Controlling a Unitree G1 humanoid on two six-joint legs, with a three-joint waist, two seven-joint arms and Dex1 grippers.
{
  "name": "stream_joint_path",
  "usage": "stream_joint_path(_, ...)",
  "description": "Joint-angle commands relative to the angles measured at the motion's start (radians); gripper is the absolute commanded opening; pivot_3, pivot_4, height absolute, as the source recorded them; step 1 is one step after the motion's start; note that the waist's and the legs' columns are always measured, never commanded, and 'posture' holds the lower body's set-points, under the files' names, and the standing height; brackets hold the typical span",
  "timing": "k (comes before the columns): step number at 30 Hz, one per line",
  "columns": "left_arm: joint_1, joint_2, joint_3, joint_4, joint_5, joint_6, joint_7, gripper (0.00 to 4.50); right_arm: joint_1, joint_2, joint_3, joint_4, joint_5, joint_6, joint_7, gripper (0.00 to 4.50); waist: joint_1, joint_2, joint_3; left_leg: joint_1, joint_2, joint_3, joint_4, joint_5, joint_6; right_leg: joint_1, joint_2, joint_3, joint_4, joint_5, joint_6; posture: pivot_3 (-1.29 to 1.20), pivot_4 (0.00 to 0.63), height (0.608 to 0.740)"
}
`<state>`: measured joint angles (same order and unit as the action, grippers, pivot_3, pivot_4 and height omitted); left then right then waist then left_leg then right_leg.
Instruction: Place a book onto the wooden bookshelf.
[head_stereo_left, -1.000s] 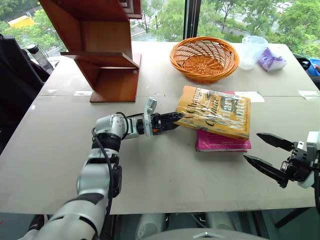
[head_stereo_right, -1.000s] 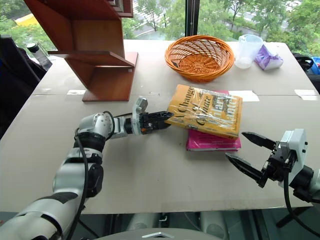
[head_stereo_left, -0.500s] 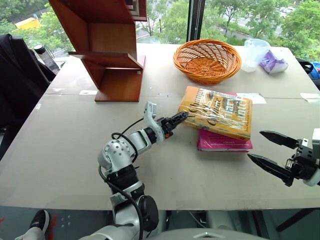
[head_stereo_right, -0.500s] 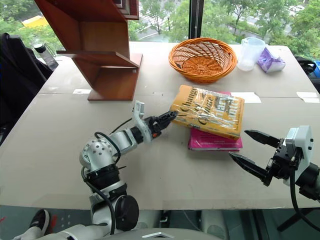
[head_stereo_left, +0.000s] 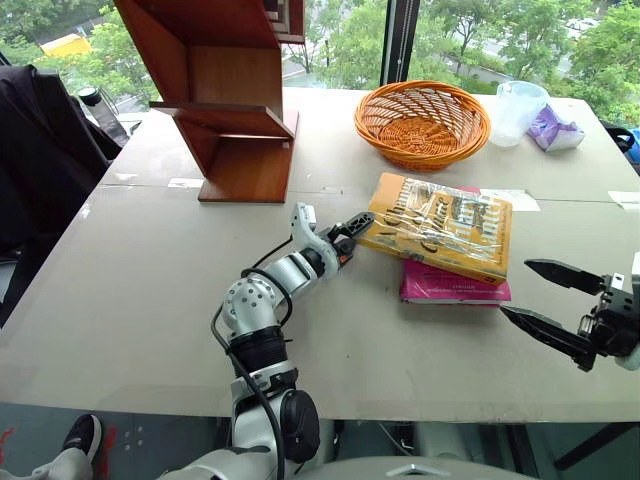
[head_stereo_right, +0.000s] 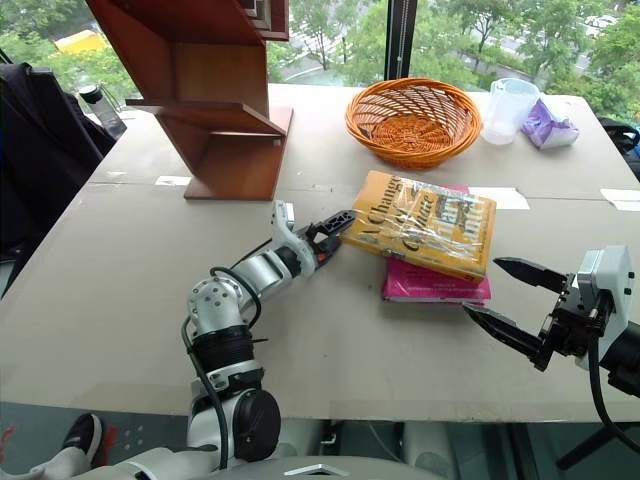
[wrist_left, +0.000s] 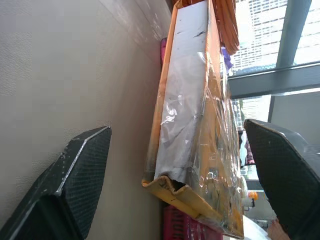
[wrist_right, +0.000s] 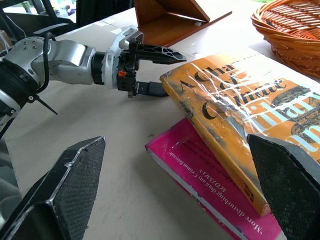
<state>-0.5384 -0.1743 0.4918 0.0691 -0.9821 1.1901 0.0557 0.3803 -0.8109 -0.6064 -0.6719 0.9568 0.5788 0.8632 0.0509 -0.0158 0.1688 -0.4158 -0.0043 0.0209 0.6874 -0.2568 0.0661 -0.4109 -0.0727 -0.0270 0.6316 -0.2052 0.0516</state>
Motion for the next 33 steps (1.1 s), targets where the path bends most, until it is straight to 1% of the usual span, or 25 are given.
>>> stream_joint_path(1, 0.054, -0.234, -0.063, 0.020, -0.131, 0.086, 0.039, 4.40, 0.007, 0.002, -0.046, -0.036, 0.026, -0.005, -0.005, 4.50, 0.000, 0.000, 0.000, 0.000, 0.000, 0.000, 0.000, 0.000, 0.000, 0.000, 0.000, 0.000, 0.000, 0.000, 0.000, 0.00, 0.150, 0.740)
stream_joint_path(4, 0.059, -0.184, -0.080, 0.015, -0.257, 0.162, 0.049, 4.40, 0.015, 0.003, -0.053, -0.041, 0.033, -0.001, -0.009, 4.50, -0.005, -0.001, 0.001, -0.001, 0.000, 0.000, 0.000, 0.000, 0.000, -0.001, 0.000, 0.000, 0.000, 0.000, 0.000, 0.00, 0.150, 0.740)
stream_joint_path(5, 0.063, -0.166, -0.097, 0.011, -0.267, 0.172, 0.048, 4.40, 0.020, 0.004, -0.053, -0.041, 0.033, -0.001, -0.007, 4.50, -0.008, -0.001, 0.001, -0.001, 0.000, 0.000, 0.000, 0.000, 0.000, -0.001, 0.001, 0.000, 0.000, 0.000, 0.000, 0.00, 0.150, 0.740)
stream_joint_path(7, 0.078, -0.146, -0.148, 0.014, -0.235, 0.153, 0.046, 4.40, 0.028, 0.007, -0.050, -0.041, 0.029, -0.005, -0.002, 4.50, -0.010, -0.001, 0.001, -0.001, 0.000, 0.000, 0.000, 0.000, 0.000, -0.001, 0.001, 0.000, 0.000, 0.000, 0.000, 0.00, 0.150, 0.740)
stream_joint_path(12, 0.079, -0.171, -0.201, 0.116, -0.176, 0.014, 0.017, 4.40, 0.031, 0.011, -0.045, -0.055, 0.036, -0.004, -0.017, 4.50, -0.010, 0.000, 0.000, 0.001, 0.000, 0.000, 0.000, 0.000, 0.000, 0.000, 0.001, 0.000, 0.000, 0.000, 0.000, 0.00, 0.150, 0.740)
stream_joint_path(16, 0.086, -0.175, -0.242, 0.171, -0.160, -0.050, -0.001, 4.40, 0.046, 0.011, -0.064, -0.062, 0.046, 0.000, -0.018, 4.50, -0.007, 0.000, 0.000, 0.001, 0.000, 0.000, 0.000, 0.000, 0.000, 0.000, 0.001, 0.000, 0.000, 0.000, 0.000, 0.00, 0.150, 0.740)
stream_joint_path(22, 0.093, -0.190, -0.229, 0.218, -0.173, -0.212, 0.014, 4.40, 0.064, 0.005, -0.081, -0.070, 0.059, 0.005, -0.018, 4.50, -0.009, -0.001, -0.005, 0.001, 0.000, 0.000, 0.000, 0.000, 0.000, 0.000, 0.000, 0.000, 0.000, 0.000, 0.000, 0.00, 0.150, 0.740)
stream_joint_path(23, 0.096, -0.193, -0.230, 0.223, -0.178, -0.230, 0.019, 4.17, 0.063, 0.004, -0.080, -0.069, 0.060, 0.005, -0.018, 4.50, -0.009, -0.001, -0.007, 0.001, 0.000, 0.000, 0.000, 0.000, 0.000, 0.000, 0.000, 0.000, 0.000, 0.000, 0.000, 0.00, 0.150, 0.740)
stream_joint_path(25, 0.099, -0.196, -0.237, 0.239, -0.176, -0.270, 0.023, 3.51, 0.057, -0.001, -0.078, -0.064, 0.059, 0.005, -0.017, 4.50, -0.011, 0.000, -0.008, 0.002, 0.000, 0.000, 0.000, 0.000, 0.000, 0.000, 0.000, 0.000, 0.000, 0.000, 0.000, 0.00, 0.150, 0.740)
stream_joint_path(28, 0.094, -0.198, -0.242, 0.262, -0.189, -0.310, 0.022, 2.19, 0.042, -0.010, -0.072, -0.055, 0.058, 0.005, -0.015, 4.50, -0.014, 0.000, -0.008, 0.002, 0.001, 0.000, 0.000, 0.000, 0.000, 0.000, 0.000, 0.000, 0.000, 0.000, 0.000, 0.00, 0.150, 0.740)
stream_joint_path(30, 0.084, -0.198, -0.242, 0.275, -0.193, -0.347, 0.018, 1.13, 0.033, -0.014, -0.068, -0.048, 0.056, 0.005, -0.013, 4.50, -0.014, 0.000, -0.008, 0.002, 0.001, 0.000, 0.000, 0.000, 0.000, 0.000, 0.001, 0.001, 0.000, 0.000, 0.000, 0.00, 0.150, 0.740)
stream_joint_path(32, 0.077, -0.197, -0.238, 0.279, -0.206, -0.385, 0.014, 0.30, 0.027, -0.016, -0.064, -0.043, 0.053, 0.005, -0.009, 4.50, -0.014, 0.000, -0.008, 0.002, 0.001, 0.000, 0.000, 0.000, 0.000, 0.000, 0.001, 0.000, 0.000, 0.000, -0.001, 0.00, 0.150, 0.740)
stream_joint_path(33, 0.075, -0.194, -0.233, 0.272, -0.220, -0.400, 0.010, 0.02, 0.024, -0.016, -0.061, -0.042, 0.052, 0.005, -0.009, 4.50, -0.013, 0.000, -0.008, 0.002, 0.001, 0.000, 0.000, 0.000, 0.000, 0.000, 0.001, 0.000, 0.000, 0.000, -0.001, 0.00, 0.150, 0.740)
